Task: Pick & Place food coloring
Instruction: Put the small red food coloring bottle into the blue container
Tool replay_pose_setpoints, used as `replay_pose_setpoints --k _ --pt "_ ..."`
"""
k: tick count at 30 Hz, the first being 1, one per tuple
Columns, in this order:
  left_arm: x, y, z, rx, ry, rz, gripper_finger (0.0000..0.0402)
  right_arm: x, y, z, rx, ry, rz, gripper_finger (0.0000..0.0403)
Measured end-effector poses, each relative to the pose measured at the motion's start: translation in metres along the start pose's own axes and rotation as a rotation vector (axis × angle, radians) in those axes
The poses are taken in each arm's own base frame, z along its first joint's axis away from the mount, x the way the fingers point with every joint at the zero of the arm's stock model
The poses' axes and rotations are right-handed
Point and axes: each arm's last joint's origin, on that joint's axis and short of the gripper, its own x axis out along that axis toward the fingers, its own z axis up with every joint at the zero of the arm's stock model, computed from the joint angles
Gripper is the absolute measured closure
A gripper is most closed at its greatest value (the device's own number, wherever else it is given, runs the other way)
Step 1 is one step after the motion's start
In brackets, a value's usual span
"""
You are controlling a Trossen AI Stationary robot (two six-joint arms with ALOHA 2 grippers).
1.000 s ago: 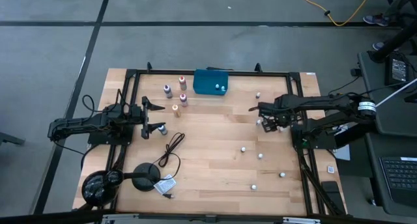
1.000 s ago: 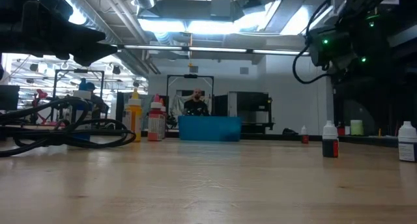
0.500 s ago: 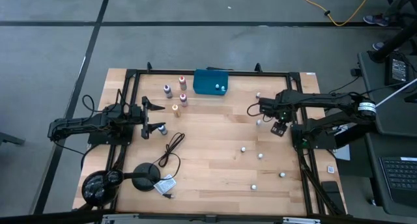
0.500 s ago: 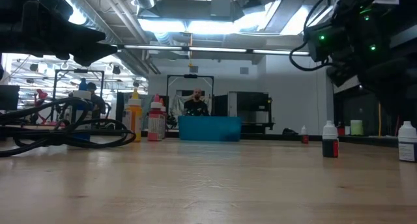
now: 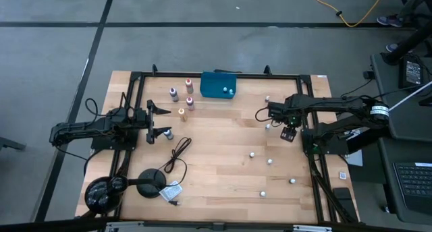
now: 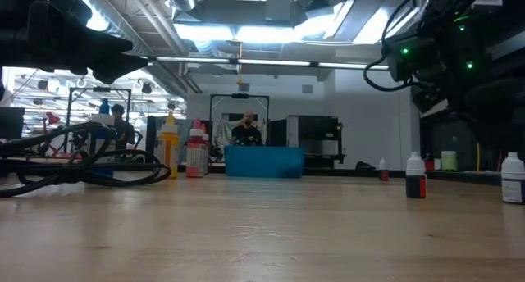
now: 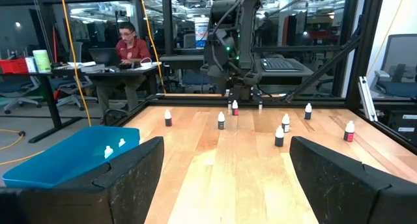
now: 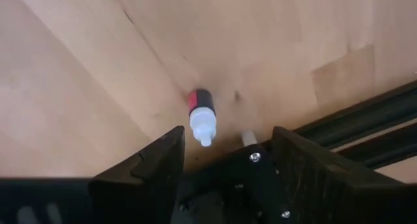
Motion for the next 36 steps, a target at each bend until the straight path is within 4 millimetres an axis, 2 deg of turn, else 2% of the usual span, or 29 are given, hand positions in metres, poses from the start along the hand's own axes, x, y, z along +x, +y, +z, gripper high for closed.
replay_pose_setpoints --k 12,18,33,36 --pt "0.0 0.0 0.0 0.0 0.001 0.0 0.0074 0.015 0.004 0.01 0.069 0.078 0.017 0.0171" --pt "0.0 0.0 0.0 0.0 0.001 0.0 0.0073 0.023 0.006 0.006 0.096 0.117 0.073 0.0171" --pt "0.0 0.0 0.0 0.0 0.0 0.0 0.0074 0.029 0.005 0.01 0.13 0.155 0.072 0.0171" --pt "0.0 0.0 0.0 0.0 0.0 0.0 0.0073 0.03 0.006 0.011 0.131 0.146 0.074 0.0181"
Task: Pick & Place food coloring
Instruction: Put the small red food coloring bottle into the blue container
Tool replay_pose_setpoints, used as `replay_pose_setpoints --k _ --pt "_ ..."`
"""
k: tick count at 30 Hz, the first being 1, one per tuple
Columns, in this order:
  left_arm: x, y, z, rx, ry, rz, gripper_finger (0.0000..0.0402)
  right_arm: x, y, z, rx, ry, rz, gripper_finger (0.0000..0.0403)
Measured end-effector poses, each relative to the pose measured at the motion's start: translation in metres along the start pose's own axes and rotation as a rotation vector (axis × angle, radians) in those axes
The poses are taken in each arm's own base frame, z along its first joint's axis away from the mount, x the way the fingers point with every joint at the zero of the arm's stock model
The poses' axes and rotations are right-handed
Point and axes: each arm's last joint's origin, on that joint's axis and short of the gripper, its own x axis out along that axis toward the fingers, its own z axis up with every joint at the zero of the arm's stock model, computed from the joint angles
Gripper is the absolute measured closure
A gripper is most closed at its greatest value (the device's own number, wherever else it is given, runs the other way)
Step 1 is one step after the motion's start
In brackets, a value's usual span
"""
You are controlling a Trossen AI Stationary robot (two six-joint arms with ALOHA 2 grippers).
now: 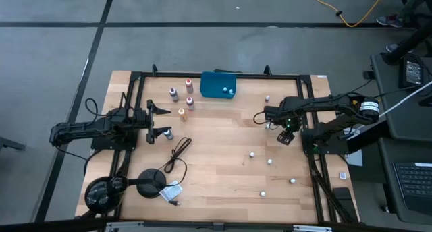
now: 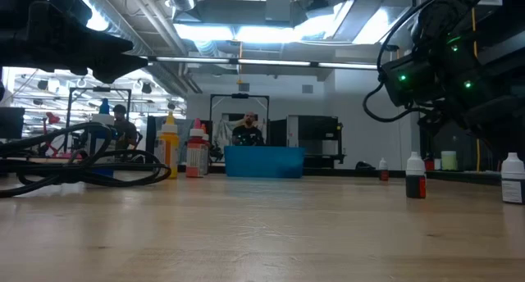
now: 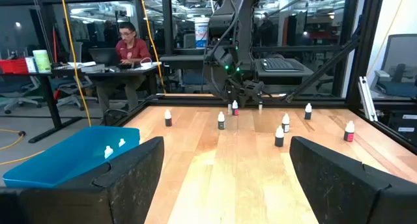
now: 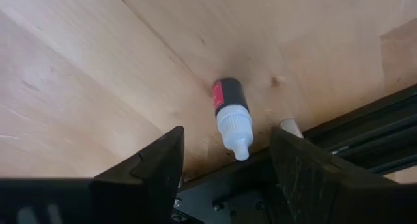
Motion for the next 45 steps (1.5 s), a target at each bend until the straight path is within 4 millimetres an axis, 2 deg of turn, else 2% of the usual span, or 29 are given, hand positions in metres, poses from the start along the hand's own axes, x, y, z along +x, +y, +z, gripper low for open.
replay_pose_setpoints --k 13,20,24,28,37,45 --pt "0.0 0.0 0.0 0.0 0.0 0.0 0.0074 0.0 0.0 0.0 0.006 -0.004 0.0 0.0294" --pt "0.0 0.0 0.0 0.0 0.0 0.0 0.0073 0.0 -0.001 0.0 0.024 -0.005 -0.023 0.0335" --pt "0.0 0.0 0.0 0.0 0.0 0.0 0.0074 -0.006 0.001 0.001 0.022 -0.011 -0.028 0.0345" --pt "0.0 0.0 0.0 0.0 -0.001 0.0 0.0073 -0.022 0.003 0.004 0.02 -0.031 -0.021 0.0337" --pt "0.0 0.0 0.0 0.0 0.0 0.0 0.0073 -0.081 0.007 0.015 0.003 -0.088 -0.055 0.0344" --pt "0.0 0.0 0.0 0.0 0.0 0.0 0.0073 -0.124 0.01 0.055 -0.025 -0.089 -0.101 0.0335"
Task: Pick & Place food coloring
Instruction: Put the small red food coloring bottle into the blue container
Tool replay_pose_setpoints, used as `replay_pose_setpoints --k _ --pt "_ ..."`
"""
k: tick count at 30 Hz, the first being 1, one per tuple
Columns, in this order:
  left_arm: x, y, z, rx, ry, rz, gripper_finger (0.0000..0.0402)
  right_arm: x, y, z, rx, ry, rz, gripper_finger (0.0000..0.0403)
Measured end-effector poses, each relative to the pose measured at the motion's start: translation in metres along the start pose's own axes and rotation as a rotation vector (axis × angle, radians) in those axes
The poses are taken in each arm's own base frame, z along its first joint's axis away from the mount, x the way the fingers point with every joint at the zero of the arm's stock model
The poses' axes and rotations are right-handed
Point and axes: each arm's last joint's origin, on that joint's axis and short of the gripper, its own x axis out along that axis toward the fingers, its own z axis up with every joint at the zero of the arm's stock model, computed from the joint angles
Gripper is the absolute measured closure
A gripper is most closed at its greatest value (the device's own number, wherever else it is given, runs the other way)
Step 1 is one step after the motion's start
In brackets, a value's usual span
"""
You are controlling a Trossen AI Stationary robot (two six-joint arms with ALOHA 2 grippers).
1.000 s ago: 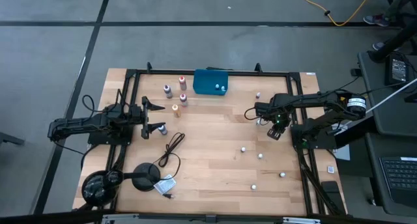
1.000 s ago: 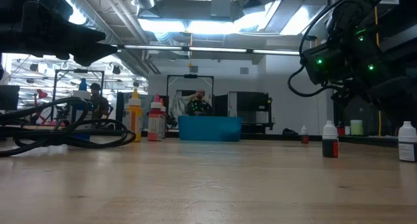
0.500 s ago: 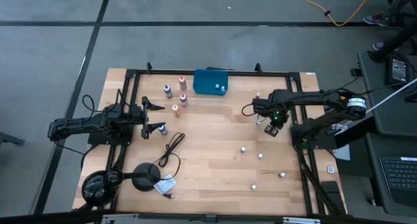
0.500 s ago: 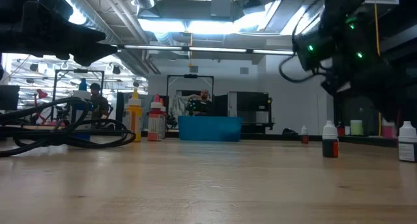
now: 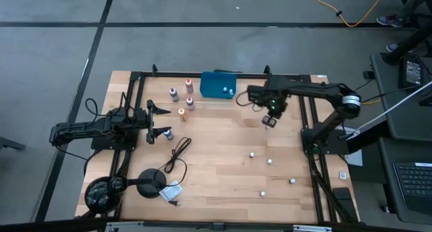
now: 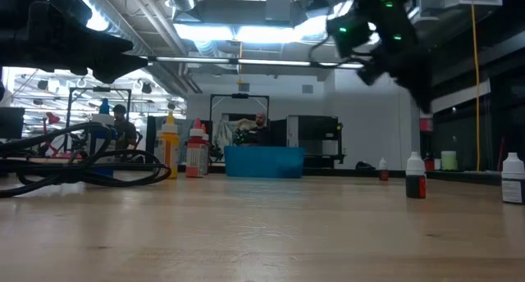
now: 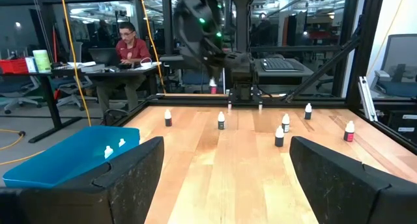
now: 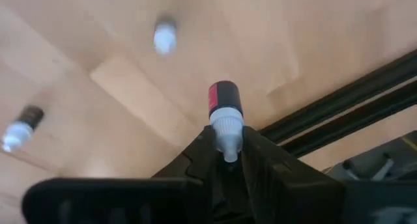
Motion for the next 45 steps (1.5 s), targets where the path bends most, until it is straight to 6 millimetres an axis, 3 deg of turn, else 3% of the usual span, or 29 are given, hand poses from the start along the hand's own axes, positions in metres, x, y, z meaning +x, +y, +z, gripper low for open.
replay_pose_setpoints --k 12,25,35,45 --pt "0.0 0.0 0.0 0.0 -0.001 0.0 0.0073 -0.037 -0.005 0.09 -0.042 -0.098 -0.02 0.0334" --pt "0.0 0.0 0.0 0.0 0.0 0.0 0.0074 -0.054 -0.012 0.158 -0.058 -0.261 -0.044 0.0335" --pt "0.0 0.0 0.0 0.0 0.0 0.0 0.0074 -0.043 -0.012 0.188 -0.098 -0.344 -0.079 0.0335" --pt "0.0 0.0 0.0 0.0 0.0 0.0 0.0073 -0.042 -0.009 0.203 -0.125 -0.452 -0.082 0.0339"
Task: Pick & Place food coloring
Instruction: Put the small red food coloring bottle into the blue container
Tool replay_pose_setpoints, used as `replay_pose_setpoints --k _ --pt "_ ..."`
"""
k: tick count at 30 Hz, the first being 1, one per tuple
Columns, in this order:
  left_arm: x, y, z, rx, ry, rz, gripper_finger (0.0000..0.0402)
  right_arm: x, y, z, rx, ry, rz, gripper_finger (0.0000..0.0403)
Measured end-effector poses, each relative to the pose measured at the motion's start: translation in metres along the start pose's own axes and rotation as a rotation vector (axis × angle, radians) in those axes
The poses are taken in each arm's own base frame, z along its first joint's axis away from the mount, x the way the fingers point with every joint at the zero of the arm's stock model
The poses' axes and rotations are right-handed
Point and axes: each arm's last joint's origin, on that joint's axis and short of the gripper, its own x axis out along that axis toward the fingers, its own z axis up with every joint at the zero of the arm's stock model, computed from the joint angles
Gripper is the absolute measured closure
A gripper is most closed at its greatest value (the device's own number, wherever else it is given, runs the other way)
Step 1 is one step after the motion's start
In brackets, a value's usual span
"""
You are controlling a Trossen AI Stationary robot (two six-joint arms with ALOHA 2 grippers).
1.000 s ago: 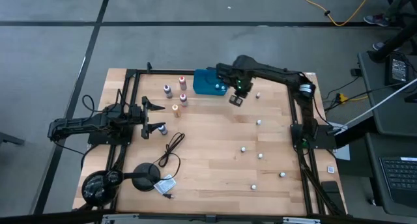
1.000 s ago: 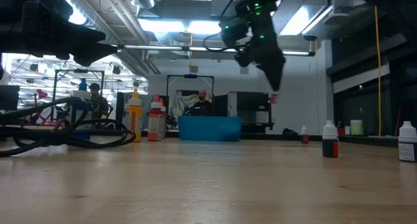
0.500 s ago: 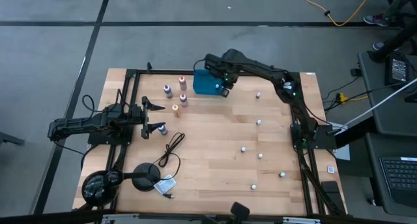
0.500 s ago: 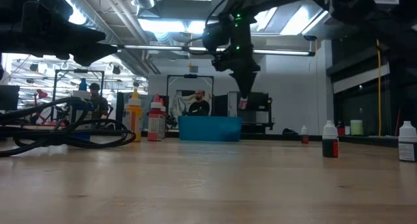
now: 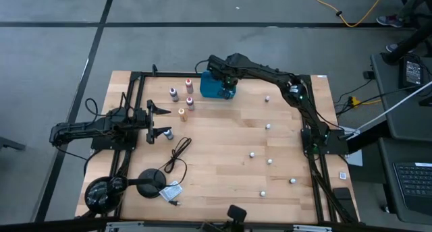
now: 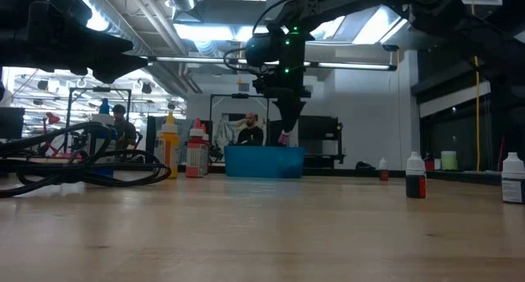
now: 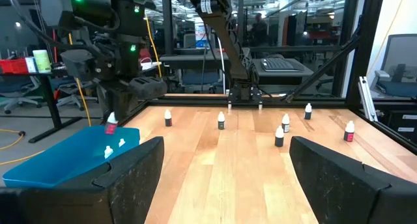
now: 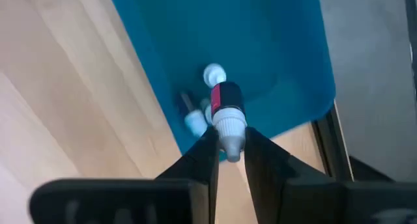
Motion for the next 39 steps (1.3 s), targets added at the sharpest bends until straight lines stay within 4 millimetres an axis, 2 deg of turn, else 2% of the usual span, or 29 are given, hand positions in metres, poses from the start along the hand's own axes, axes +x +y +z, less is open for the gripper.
replay_pose_setpoints --k 3,8,23,30,39 --pt "0.0 0.0 0.0 0.0 0.0 0.0 0.0073 0.002 0.001 0.001 -0.001 -0.008 0.004 0.0336" --pt "0.0 0.0 0.0 0.0 0.0 0.0 0.0074 0.022 0.008 0.002 -0.029 0.048 0.011 0.0335" --pt "0.0 0.0 0.0 0.0 0.0 0.0 0.0074 0.052 0.02 0.005 -0.067 0.1 0.044 0.0335" --pt "0.0 0.0 0.0 0.0 0.0 0.0 0.0073 0.054 0.021 0.006 -0.085 0.089 0.044 0.0332" --pt "0.0 0.0 0.0 0.0 0.0 0.0 0.0073 0.054 0.021 0.005 -0.089 0.1 0.046 0.0309"
